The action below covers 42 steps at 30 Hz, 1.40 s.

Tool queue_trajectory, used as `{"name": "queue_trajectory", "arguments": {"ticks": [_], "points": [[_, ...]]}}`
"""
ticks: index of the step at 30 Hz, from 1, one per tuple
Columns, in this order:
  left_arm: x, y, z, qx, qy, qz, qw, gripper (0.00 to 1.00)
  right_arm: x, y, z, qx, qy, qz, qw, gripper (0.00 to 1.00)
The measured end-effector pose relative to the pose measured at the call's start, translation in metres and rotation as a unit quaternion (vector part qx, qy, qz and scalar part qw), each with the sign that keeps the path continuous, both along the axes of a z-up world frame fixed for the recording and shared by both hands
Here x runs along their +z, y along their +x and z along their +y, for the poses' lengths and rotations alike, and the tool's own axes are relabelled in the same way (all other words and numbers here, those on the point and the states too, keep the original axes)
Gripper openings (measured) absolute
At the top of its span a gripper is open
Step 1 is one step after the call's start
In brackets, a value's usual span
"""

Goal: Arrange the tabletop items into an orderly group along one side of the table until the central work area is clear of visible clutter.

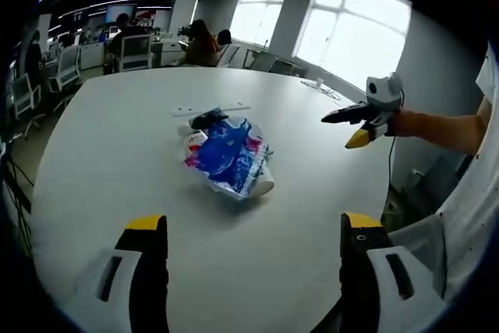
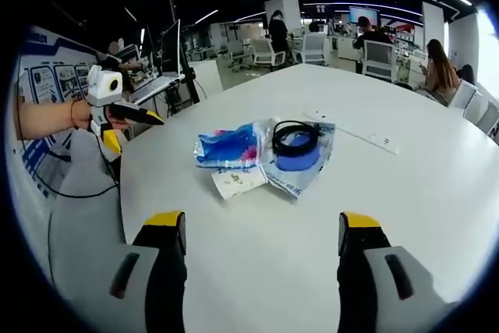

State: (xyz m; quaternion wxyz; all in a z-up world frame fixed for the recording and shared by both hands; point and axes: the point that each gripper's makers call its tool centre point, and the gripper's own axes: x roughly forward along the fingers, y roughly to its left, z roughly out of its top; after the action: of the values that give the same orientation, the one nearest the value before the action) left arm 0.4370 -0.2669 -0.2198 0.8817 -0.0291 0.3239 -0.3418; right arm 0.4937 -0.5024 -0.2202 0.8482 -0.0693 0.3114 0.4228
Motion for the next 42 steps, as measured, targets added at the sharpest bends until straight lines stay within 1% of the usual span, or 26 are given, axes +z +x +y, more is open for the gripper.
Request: {"name": "queue_trajectory", "arguments": {"ticks": [3,10,17,24,29,32,39,42], "points": [[-0.001,0.005,-0.001,0.001,-0.002,0.000,1.0000,0.93,0.003,0.006,0.008,0.004,0.005,-0.006,1.0000,0.78],[-0.001,0.017,-0.006,0.002,-0.007,-0.002,1.0000,0.92,0.004,0.016,0.025,0.012,0.012,-0.008,0.9998,0.75],[-0.007,0.029,-0.007,0.011,-0.010,0.001,0.9999,0.89,0.003,0.027,0.042,0.020,0.017,-0.011,0.9996,0.71],[-0.014,0.041,-0.009,0.019,-0.015,0.004,0.9997,0.88,-0.002,0.037,0.063,0.027,0.020,-0.011,0.9994,0.67],[-0.019,0.049,-0.012,0.026,-0.020,0.006,0.9995,0.87,-0.005,0.045,0.072,0.030,0.021,-0.013,0.9992,0.63],[-0.023,0.053,-0.013,0.030,-0.016,0.008,0.9994,0.83,-0.006,0.050,0.077,0.030,0.023,-0.014,0.9992,0.60],[-0.031,0.060,-0.017,0.037,-0.022,0.014,0.9990,0.83,-0.015,0.056,0.086,0.033,0.021,-0.008,0.9992,0.58],[-0.036,0.064,-0.017,0.039,-0.022,0.016,0.9989,0.81,-0.020,0.058,0.090,0.034,0.021,-0.005,0.9992,0.57]]}}
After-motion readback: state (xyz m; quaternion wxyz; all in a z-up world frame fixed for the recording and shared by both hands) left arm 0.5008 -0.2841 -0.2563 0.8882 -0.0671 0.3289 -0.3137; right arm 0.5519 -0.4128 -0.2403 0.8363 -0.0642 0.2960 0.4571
